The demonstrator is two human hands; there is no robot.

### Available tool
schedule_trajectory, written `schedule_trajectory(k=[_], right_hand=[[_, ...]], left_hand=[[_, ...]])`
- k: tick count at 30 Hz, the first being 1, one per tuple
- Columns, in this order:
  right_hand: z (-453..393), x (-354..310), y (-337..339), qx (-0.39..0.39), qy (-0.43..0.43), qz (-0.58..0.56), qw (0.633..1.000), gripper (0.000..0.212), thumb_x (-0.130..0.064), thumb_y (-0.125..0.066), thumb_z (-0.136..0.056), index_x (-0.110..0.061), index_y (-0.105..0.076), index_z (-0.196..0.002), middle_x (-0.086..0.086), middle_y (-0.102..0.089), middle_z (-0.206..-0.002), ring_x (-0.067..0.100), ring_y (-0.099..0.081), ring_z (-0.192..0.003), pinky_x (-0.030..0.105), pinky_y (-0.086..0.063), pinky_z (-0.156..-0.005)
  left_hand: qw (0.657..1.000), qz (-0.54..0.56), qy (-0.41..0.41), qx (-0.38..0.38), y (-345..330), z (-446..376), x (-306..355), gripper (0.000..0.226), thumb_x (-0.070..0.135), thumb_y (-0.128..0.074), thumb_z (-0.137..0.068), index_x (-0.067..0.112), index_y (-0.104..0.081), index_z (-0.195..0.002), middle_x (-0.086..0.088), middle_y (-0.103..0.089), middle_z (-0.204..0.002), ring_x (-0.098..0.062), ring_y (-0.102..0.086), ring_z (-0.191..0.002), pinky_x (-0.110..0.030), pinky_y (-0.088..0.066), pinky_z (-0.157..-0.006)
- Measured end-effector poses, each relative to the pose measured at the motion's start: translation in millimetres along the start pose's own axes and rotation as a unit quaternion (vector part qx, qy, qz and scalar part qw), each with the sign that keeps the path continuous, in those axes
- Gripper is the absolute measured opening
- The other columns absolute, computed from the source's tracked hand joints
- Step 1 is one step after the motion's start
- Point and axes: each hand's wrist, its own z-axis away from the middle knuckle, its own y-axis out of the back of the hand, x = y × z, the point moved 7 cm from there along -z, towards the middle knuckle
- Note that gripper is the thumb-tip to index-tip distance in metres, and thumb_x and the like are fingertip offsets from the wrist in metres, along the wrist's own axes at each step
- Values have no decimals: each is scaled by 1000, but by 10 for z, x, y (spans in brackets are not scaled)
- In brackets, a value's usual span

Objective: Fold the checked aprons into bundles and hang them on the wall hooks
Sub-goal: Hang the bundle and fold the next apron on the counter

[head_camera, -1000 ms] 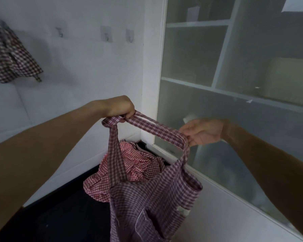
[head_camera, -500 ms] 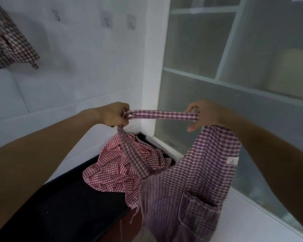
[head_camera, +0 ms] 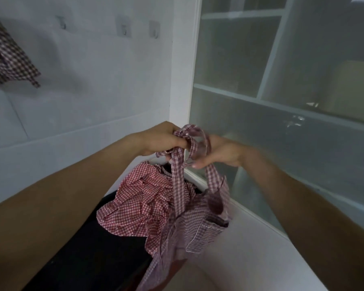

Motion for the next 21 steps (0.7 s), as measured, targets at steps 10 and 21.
schedule_trajectory(k=[10, 21], right_hand=[[-197, -53, -82, 138, 37, 44, 989, 34, -19, -89, -72, -8, -77, -102, 6, -77, -97, 15, -73, -91, 34, -57, -91], [-489, 46, 23, 156, 37, -206, 965, 37, -10, -77, -85, -3, -67, -121, 13, -72, -114, 27, -70, -104, 41, -57, -93]], left_hand=[[994, -23, -53, 92, 57, 43, 157, 26, 10, -84, -75, 3, -71, -97, -11, -70, -84, -14, -56, -53, -21, -43, -44], [985, 44, 155, -55, -1270, 392, -1881, 68, 62, -80, -70, 31, -60, -128, 11, -66, -123, -8, -62, -110, -33, -48, -101]])
